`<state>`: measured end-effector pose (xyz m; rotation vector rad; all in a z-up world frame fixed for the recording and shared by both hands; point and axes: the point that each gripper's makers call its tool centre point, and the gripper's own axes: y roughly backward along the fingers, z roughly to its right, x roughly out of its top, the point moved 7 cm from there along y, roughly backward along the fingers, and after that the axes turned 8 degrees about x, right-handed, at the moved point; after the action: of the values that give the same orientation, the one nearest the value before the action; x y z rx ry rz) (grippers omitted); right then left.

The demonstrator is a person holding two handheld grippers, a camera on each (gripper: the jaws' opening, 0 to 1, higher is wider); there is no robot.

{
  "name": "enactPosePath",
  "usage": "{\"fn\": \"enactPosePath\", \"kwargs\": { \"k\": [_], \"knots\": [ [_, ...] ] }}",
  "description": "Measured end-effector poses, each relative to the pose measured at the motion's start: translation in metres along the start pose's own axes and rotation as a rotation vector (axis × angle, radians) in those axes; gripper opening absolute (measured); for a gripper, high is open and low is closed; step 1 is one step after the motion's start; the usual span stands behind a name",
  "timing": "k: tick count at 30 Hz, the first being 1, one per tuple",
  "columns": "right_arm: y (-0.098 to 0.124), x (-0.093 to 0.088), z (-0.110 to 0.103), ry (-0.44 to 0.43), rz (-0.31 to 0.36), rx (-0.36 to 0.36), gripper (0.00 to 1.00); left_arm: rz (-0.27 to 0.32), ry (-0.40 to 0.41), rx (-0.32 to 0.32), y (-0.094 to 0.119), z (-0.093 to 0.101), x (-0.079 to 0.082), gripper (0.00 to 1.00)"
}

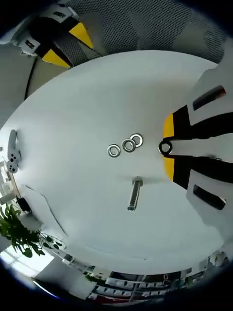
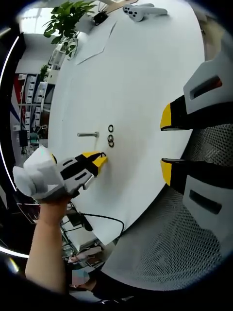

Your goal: Place the washer onto the threaded stud by aligning its center hole with the stud, sliding it down to the base, and recovering from edge contact or off-axis alignment until the washer reaches the visible bottom stop.

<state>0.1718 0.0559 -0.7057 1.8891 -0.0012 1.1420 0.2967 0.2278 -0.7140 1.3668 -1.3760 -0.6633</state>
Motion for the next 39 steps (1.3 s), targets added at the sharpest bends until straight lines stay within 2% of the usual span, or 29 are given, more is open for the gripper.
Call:
{"fn": "enactPosePath", "kwargs": {
  "k": [5,7,10,18,31,39],
  "knots": [
    [0.001,0.000,0.000,0.000,0.002,-0.002,0.25,0.010,0.038,-0.004,0.014,-0.008,0.003,0.09],
    [0.000,0.000,0.000,0.000,0.001,-0.003,0.25,0.020,0.023,0.012,0.021,-0.013,0.006,0.09],
    [0.000,0.000,0.000,-0.002,0.002,-0.004,0.25,0.033,0.059,0.003,0.030,-0.019,0.013,0.09],
    [0.001,0.000,0.000,-0.006,-0.005,-0.007,0.25,0.056,0.088,0.012,0.038,-0.028,0.023,0.09],
    [0.001,0.000,0.001,-0.007,0.002,-0.010,0.25,0.069,0.110,0.063,0.033,-0.043,0.034,0.09],
    [0.001,0.000,0.001,-0.006,0.008,-0.010,0.25,0.069,0.147,0.055,0.025,-0.054,0.040,0.09]
  ]
}}
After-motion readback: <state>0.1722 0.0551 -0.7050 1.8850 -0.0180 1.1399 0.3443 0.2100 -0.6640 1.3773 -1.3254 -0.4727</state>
